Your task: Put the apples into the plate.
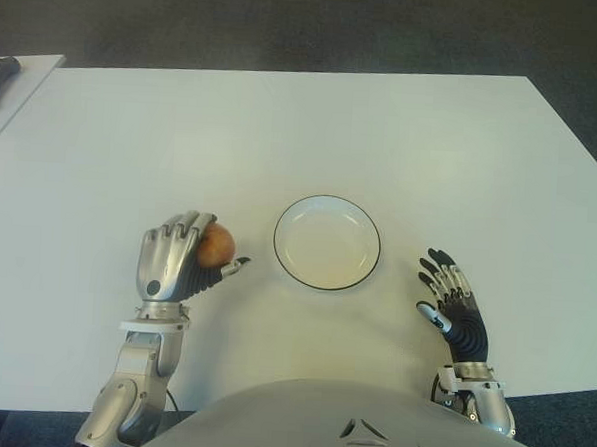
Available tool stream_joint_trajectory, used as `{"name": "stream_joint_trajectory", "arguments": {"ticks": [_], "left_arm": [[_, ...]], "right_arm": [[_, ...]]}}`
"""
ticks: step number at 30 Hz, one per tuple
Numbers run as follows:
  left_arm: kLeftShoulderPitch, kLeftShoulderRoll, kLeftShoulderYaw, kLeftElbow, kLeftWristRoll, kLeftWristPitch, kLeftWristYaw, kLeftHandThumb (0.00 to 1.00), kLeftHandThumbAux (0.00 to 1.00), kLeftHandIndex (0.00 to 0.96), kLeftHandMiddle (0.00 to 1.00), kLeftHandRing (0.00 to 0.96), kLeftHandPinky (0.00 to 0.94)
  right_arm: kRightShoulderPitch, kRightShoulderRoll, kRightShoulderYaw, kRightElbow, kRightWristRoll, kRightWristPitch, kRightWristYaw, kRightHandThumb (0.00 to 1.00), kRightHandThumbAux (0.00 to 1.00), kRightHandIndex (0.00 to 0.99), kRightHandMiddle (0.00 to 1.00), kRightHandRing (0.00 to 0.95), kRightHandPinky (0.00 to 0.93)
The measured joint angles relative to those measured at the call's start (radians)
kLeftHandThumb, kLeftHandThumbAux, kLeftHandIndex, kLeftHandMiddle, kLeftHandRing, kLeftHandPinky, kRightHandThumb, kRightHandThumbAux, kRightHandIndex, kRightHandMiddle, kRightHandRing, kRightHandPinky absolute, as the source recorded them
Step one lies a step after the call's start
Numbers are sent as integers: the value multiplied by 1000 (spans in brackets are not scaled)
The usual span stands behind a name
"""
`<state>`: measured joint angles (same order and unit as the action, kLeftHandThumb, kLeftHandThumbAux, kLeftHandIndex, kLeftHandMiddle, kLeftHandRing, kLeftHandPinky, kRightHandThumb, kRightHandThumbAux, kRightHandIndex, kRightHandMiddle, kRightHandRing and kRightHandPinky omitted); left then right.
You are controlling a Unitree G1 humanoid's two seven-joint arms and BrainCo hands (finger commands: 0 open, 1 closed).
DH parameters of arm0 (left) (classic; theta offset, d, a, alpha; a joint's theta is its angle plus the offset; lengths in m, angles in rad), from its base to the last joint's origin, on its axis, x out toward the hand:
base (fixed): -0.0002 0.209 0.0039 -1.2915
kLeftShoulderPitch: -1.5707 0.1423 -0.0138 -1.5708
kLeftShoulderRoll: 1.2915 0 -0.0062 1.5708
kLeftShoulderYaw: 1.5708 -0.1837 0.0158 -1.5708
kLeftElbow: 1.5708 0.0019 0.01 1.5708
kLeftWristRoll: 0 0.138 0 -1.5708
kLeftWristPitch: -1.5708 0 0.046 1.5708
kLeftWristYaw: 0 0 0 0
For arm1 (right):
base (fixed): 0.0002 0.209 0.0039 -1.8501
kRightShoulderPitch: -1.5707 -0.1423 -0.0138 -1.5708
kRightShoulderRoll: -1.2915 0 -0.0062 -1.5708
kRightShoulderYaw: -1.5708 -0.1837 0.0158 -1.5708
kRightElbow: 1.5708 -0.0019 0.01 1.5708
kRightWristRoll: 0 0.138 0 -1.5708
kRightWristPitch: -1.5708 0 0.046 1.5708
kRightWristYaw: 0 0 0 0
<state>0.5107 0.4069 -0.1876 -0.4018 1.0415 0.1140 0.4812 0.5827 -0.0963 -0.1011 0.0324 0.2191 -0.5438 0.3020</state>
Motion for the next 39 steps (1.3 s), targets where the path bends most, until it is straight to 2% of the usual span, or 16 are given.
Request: {"name": "stream_joint_trajectory", "arguments": {"ticks": [7,14,25,30,39], "left_arm": [[-9,-21,7,-46,11,-3,-53,856,663,405,539,860,845],[-48,-45,-7,-67,40,-10,-85,856,663,405,538,857,843],[-155,-130,-99,-72,118,-13,-155,855,663,406,538,861,846],[-181,-163,-145,-79,130,-15,-208,855,663,405,539,858,845],[-305,-176,-197,83,130,-41,-221,855,664,404,537,855,836]], "right_arm": [[0,0,0,3,5,-3,2,219,664,80,103,102,138],[-1,1,2,4,5,-3,1,214,662,76,98,97,129],[-4,6,5,10,4,-7,0,214,661,79,99,100,132],[-4,11,7,8,0,-8,-5,215,661,76,96,96,131],[1,18,14,-1,-4,-9,-10,211,655,74,97,99,137]]}}
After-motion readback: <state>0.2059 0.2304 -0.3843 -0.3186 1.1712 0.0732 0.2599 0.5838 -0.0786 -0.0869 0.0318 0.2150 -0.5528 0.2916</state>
